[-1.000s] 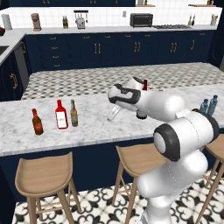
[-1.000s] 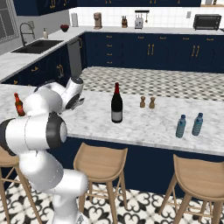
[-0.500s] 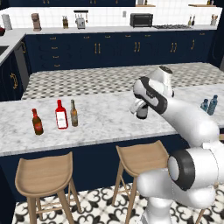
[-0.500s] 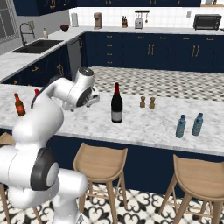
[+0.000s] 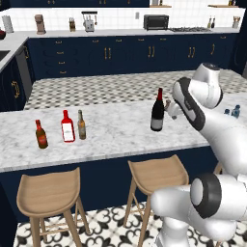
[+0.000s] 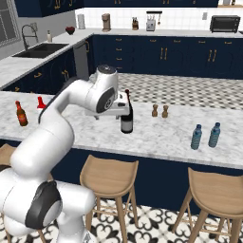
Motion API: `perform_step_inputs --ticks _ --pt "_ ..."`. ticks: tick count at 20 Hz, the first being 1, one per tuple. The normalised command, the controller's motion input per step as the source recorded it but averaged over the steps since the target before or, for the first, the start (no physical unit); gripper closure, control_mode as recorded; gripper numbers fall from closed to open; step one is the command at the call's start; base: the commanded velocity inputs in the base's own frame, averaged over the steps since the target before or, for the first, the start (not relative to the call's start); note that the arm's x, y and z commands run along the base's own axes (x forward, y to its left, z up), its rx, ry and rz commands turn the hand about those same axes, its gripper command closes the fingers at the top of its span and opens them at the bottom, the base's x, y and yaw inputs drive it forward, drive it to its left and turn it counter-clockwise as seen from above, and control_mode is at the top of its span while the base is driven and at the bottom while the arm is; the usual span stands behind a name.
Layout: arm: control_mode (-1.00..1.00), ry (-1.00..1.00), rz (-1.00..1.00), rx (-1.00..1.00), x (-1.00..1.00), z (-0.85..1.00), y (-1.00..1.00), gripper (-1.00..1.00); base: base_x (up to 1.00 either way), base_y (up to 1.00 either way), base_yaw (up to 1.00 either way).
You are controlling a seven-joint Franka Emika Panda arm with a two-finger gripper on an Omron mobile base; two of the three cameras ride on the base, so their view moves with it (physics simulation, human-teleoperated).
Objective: Move the plastic bottles in the middle to the plastics group, and the glass bottles in the middle to the glass group.
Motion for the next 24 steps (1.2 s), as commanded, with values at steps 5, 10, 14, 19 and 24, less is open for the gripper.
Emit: perform_step_inputs --ticks 5,10,14,19,24 --pt "-1.0 -0.16 -0.15 -0.01 0.09 0.0 -0.04 -1.0 0.0 0.0 0.0" --pt "-1.0 -0.19 -0.05 0.0 0.25 -0.11 0.01 -1.0 0.0 0.0 0.0" --pt "-1.0 -0.05 -0.06 -0.07 0.22 -0.04 0.07 -1.0 0.0 0.0 0.0" --pt "-1.0 0.0 -0.09 -0.05 0.47 -0.18 0.12 -1.0 0.0 0.0 0.0" --pt "-1.0 0.0 -0.08 0.0 0.51 -0.16 0.0 -1.0 0.0 0.0 0.0"
